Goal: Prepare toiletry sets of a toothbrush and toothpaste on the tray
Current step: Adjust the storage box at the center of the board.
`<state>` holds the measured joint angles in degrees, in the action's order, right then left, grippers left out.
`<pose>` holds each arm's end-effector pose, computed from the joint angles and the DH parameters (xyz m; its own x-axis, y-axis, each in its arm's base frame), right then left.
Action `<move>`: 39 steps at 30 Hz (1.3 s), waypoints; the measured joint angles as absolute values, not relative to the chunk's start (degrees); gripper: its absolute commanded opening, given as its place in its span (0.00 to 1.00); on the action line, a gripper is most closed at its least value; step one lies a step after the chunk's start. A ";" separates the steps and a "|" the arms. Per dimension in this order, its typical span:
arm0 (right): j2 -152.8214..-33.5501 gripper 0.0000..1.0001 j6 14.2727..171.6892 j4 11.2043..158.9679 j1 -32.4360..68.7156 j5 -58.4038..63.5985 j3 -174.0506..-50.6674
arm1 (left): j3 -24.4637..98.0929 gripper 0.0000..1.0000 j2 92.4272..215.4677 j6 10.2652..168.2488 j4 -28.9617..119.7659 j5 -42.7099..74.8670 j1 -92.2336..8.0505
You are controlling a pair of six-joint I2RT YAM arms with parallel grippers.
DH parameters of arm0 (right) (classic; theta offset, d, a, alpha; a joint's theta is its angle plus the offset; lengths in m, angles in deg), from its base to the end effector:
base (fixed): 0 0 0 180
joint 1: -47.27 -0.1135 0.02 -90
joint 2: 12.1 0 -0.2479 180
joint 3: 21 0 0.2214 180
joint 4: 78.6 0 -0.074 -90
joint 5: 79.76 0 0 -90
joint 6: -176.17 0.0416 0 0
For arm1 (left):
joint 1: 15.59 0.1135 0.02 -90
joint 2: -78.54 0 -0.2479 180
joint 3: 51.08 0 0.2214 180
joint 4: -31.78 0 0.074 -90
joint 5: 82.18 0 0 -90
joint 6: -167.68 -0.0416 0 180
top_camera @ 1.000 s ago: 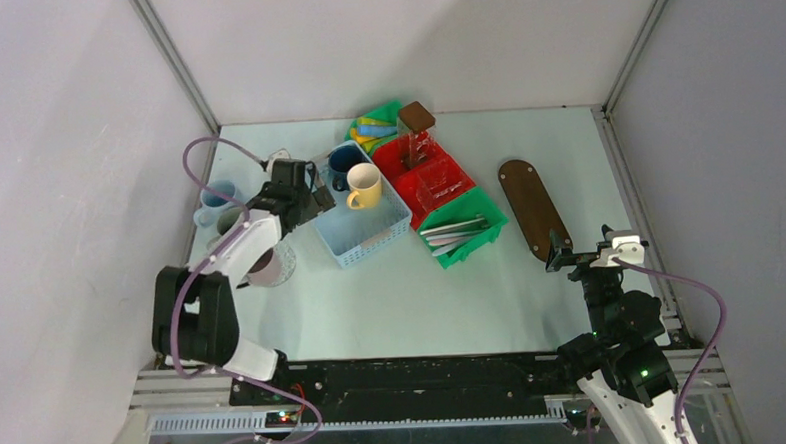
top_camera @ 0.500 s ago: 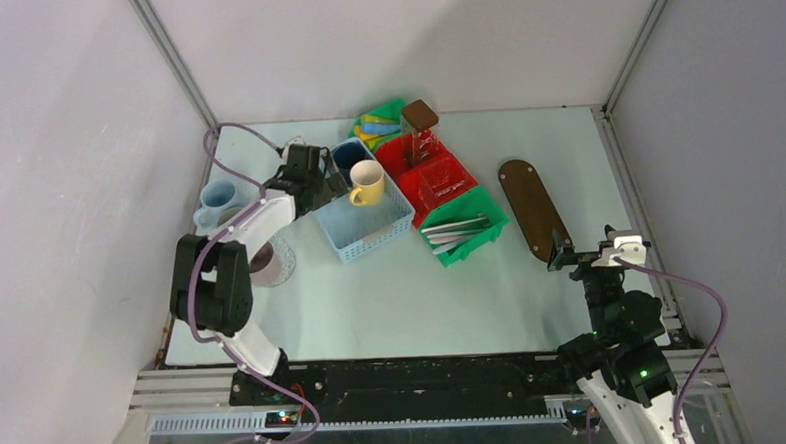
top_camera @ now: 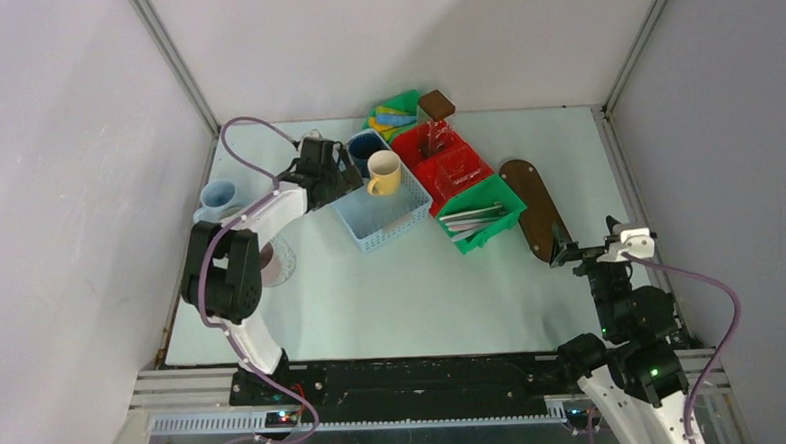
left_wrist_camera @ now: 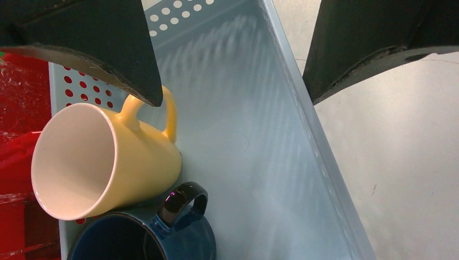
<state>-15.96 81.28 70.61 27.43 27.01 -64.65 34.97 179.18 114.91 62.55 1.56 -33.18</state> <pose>0.0560 0.0074 0.2897 0.1515 -0.0321 -0.9879 -0.0441 0.9983 -0.0392 0.3456 -0.1048 0.2193 -0.6776 -0.4161 -0.6064 -0.2293 0.9030 -0.3633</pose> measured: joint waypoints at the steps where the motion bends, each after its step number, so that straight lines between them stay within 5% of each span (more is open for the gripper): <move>1: -17.21 1.00 81.22 70.37 27.43 26.31 -65.57 | 35.04 1.00 179.18 114.91 62.55 1.64 -33.20; 11: -39.39 1.00 82.70 65.43 27.52 15.34 -82.22 | 35.43 1.00 175.29 113.62 66.07 -0.13 -33.70; 29: -88.57 1.00 85.04 57.98 27.91 7.54 -114.59 | 29.83 1.00 140.63 97.43 74.44 -10.97 -34.18; 39: -120.22 0.93 81.24 50.52 28.81 2.93 -153.41 | 17.00 1.00 133.70 89.53 67.36 -14.12 -34.20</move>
<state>-120.22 81.24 50.52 28.81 2.93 -153.41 17.00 133.70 89.53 67.36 -14.12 -34.20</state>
